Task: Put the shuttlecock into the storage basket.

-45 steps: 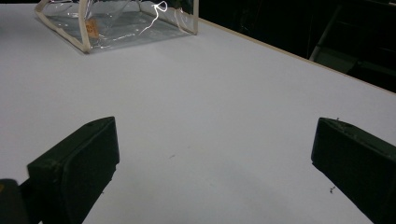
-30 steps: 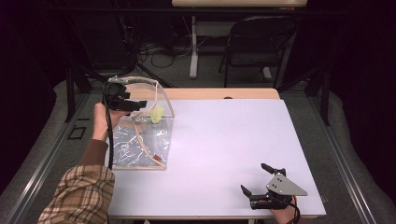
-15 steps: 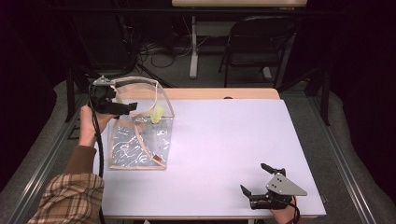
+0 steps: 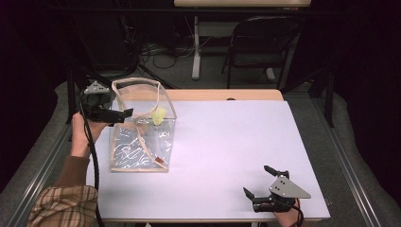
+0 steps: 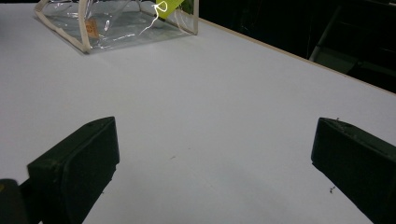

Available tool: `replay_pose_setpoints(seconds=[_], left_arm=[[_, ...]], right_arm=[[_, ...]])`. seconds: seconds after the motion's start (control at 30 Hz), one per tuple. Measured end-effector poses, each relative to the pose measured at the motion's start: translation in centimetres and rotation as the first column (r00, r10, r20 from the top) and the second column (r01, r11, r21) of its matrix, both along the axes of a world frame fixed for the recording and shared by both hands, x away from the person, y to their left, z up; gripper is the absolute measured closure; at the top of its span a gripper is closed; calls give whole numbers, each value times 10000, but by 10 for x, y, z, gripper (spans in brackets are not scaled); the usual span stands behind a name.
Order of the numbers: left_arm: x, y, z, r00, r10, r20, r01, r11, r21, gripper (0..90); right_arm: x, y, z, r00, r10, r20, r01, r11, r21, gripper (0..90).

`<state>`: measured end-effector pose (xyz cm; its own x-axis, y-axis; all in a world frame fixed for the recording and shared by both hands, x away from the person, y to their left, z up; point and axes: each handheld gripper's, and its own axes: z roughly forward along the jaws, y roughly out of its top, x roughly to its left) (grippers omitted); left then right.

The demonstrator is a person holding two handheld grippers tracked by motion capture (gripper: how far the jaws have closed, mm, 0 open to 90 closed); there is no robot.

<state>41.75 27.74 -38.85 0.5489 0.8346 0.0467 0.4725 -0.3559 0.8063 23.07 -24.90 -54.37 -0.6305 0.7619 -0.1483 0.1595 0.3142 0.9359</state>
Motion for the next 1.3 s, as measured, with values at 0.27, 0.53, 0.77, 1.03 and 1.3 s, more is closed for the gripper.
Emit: replay_pose_setpoints(seconds=[0.27, 0.53, 0.77, 1.03, 1.3], left_arm=[[-17, -1, 4, 9992, -121, 378, 120, 9999, 7, 1], [-33, -2, -4, 9987, -165, 486, 167, 9999, -33, 0], [-47, -2, -13, 9983, -204, 539, 209, 9997, -83, 0], [-63, -6, -19, 9974, -293, 661, 293, 9996, 21, 0], [-77, -8, -26, 9961, -284, 833, 285, 9996, 5, 0]], right_arm=[[0, 0, 0, 10000, 14, 29, -14, 10000, -1, 3], [0, 0, 0, 10000, 8, 9, -8, 10000, -23, 3], [0, 0, 0, 10000, 13, 4, -13, 10000, -25, 3], [0, 0, 0, 10000, 13, -10, -13, 10000, -24, 3], [0, 1, 0, 10000, 23, 3, -23, 10000, -3, 3]])
